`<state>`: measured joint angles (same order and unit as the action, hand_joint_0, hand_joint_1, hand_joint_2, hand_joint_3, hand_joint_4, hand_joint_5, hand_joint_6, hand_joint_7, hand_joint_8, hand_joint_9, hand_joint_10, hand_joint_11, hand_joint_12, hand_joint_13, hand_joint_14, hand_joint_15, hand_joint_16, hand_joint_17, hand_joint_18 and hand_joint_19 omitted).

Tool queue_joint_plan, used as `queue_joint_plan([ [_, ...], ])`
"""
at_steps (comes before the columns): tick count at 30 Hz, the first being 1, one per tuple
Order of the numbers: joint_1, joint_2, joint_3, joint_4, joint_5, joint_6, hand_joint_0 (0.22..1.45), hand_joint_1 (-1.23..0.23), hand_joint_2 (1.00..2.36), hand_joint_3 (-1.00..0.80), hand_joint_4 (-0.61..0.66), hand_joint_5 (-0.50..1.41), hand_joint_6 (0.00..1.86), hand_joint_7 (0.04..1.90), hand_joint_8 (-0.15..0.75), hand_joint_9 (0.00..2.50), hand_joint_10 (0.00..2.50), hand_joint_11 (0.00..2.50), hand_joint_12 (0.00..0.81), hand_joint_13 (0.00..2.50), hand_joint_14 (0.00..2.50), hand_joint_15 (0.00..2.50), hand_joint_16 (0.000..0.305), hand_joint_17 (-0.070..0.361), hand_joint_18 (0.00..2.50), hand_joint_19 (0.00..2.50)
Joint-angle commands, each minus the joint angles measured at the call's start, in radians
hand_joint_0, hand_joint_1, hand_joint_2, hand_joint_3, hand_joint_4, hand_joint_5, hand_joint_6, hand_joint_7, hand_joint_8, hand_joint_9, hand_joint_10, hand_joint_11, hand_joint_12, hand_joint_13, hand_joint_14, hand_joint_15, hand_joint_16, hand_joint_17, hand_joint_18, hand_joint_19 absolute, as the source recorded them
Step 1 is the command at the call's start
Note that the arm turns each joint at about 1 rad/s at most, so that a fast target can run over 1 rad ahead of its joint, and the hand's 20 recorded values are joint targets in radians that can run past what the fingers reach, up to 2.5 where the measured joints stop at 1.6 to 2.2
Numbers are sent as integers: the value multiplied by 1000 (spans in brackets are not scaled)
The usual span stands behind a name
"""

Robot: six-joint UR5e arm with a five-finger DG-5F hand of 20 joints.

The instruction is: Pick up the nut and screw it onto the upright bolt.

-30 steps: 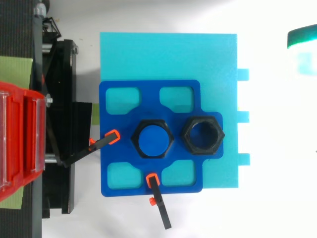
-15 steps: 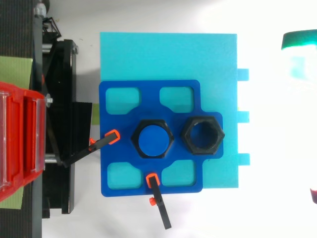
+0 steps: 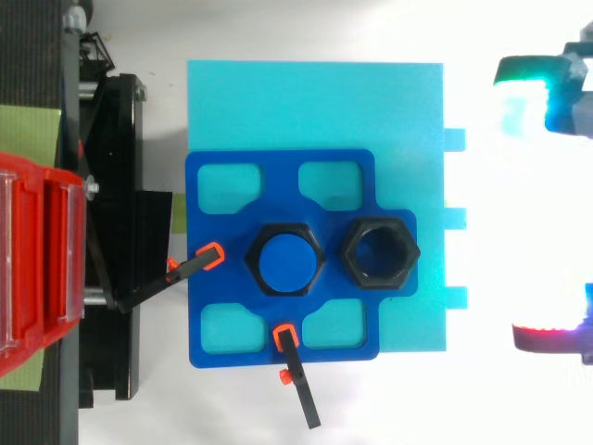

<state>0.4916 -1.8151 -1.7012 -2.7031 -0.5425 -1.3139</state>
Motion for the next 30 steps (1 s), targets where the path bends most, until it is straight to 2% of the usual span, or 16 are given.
queue_joint_plan([
  [1, 5, -24, 2, 45, 13, -4, 396, -735, 1000, -500, 280, -241, 502, 752, 319, 324, 0, 0, 424, 216, 0, 0, 54, 121, 0, 0],
  [4, 8, -41, 0, 97, 16, -21, 396, -731, 1000, -500, 280, -241, 502, 753, 320, 326, 0, 0, 423, 216, 0, 0, 54, 121, 0, 0],
  [11, 18, -76, 2, 140, 33, -70, 397, -716, 1000, -500, 281, -239, 502, 753, 320, 326, 0, 0, 423, 217, 0, 0, 54, 121, 0, 0],
  [15, 24, -81, 0, 161, 53, -108, 402, -704, 1000, -500, 280, -239, 502, 752, 318, 326, 0, 0, 421, 213, 0, 0, 53, 120, 0, 0],
  [17, 27, -86, 2, 206, 75, -153, 402, -702, 1000, -500, 281, -239, 502, 756, 319, 325, 0, 0, 422, 212, 0, 0, 53, 120, 0, 0],
  [19, 28, -92, 2, 213, 79, -159, 405, -693, 1000, -500, 281, -239, 502, 755, 317, 324, 0, 0, 421, 211, 0, 0, 53, 119, 0, 0],
  [24, 38, -115, 2, 261, 121, -177, 416, -671, 1000, -500, 278, -239, 502, 756, 315, 322, 0, 0, 417, 207, 0, 0, 52, 118, 0, 0],
  [30, 44, -139, 2, 287, 130, -194, 417, -661, 1000, -500, 278, -239, 502, 751, 316, 323, 0, 0, 418, 209, 0, 0, 52, 117, 0, 0],
])
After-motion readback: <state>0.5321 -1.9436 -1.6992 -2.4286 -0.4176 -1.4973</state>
